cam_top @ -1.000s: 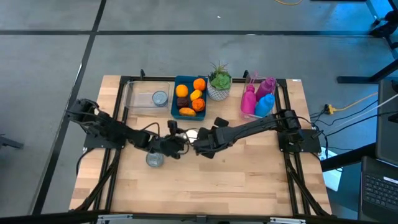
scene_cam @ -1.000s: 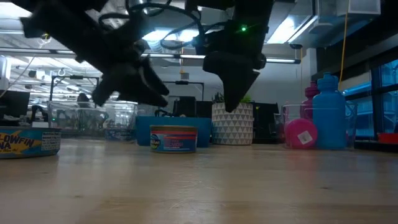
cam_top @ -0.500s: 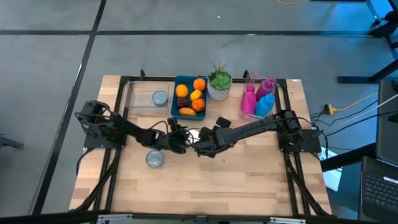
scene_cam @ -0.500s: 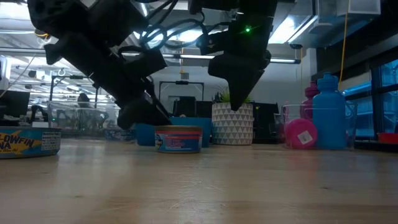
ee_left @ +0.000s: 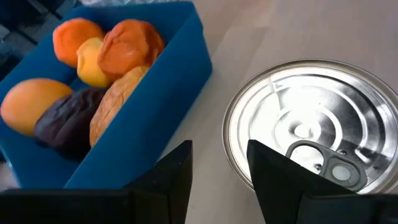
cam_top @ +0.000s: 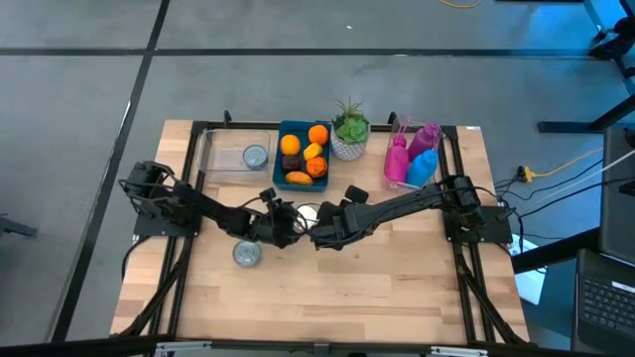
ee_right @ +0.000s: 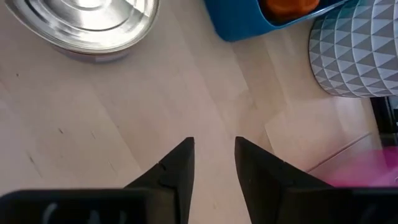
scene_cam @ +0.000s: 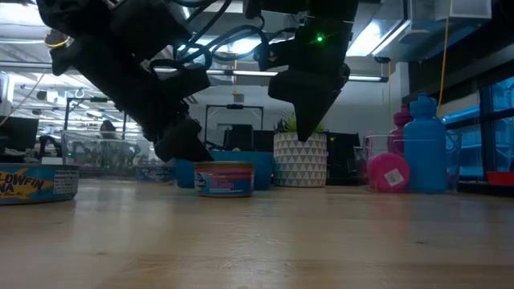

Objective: Pick & Place Food Item
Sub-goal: Stack the blue and pink tuna can on top of the blue tuna can into the left transparent bin

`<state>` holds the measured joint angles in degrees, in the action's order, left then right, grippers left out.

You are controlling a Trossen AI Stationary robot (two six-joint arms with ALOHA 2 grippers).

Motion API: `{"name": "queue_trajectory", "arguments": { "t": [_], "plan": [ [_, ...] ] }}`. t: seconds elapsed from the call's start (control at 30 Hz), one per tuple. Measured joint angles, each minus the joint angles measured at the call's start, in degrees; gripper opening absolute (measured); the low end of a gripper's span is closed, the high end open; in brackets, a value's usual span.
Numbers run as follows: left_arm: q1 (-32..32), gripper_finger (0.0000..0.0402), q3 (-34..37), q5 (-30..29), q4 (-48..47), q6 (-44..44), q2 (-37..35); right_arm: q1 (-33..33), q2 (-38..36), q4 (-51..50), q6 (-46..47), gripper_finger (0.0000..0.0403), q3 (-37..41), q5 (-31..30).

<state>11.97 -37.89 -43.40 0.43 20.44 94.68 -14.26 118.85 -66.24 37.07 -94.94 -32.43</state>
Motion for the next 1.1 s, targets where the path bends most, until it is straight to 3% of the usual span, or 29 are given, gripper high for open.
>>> {"name": "queue_trajectory", "arguments": {
  "t": [0.33, 0.77, 0.97, 1.1],
  "plan": [
    [1.78, 0.0152, 0.06, -1.63, -8.76, 7.68, 0.10, 0.00, 0.00, 0.20, 0.00, 0.0115, 0.00, -0.17],
    [2.29, 0.0152, -0.08, -3.16, -8.60, 12.95, 4.48, 0.00, 0.00, 0.22, -0.01, 0.0115, 0.00, -0.06],
    [2.70, 0.0152, 0.00, 2.77, -3.59, 12.94, 4.30, 0.00, 0.00, 0.20, -0.02, 0.0115, 0.00, 0.29],
    [3.69, 0.0152, 0.02, 11.77, 3.87, 9.01, 4.32, -0.04, 0.00, 0.16, -0.23, 0.0115, -0.04, 0.43]
  ]
}}
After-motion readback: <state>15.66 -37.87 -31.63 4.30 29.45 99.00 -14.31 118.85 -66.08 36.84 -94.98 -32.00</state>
